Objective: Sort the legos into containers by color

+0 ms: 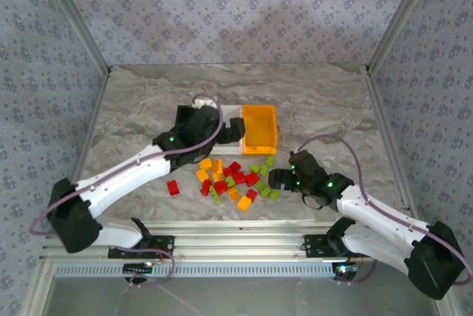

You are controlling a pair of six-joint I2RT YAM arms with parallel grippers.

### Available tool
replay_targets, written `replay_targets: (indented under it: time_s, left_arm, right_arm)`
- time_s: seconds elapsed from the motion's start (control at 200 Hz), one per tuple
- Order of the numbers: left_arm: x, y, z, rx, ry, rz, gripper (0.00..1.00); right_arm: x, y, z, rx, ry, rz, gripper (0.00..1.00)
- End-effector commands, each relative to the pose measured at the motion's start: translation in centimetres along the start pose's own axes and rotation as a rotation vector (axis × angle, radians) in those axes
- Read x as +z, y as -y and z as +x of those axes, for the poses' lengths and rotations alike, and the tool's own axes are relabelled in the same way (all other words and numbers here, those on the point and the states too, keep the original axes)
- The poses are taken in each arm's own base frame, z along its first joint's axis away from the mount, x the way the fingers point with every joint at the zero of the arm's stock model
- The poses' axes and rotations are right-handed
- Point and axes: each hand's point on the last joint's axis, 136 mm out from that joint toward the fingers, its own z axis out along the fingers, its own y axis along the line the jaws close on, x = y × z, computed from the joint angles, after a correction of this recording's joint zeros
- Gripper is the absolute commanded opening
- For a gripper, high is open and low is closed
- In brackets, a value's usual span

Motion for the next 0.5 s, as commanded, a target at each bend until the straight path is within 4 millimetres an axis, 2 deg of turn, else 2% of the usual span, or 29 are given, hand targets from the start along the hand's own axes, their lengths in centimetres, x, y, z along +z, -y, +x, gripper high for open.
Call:
replay_targets:
  time_s: [0.0, 0.185, 0.33, 0.495]
  left_arm:
    - [-0.4, -1.4, 4.6, -0.034, -0.103, 0.040, 0.99]
    - [-1.7, -4.2, 7.9, -0.088, -0.137, 0.034, 0.99]
    - [-2.2, -5.6, 8.7, -0.102, -0.133, 0.012, 0.99]
    - [-2.2, -6.4, 9.2, -0.097, -0.133, -0.008, 1.00]
  right_arm:
    - [0.5, 0.5, 1.7, -0.004, -0.011, 0.077, 0.91]
    - [1.2, 1.0, 3.3, -0.047, -0.032, 0.186, 0.80]
    - [1.9, 1.2, 4.4, -0.075, -0.066, 0.243, 0.74]
    - [2.8, 1.0, 4.8, -0.083, -0.076, 0.278, 0.74]
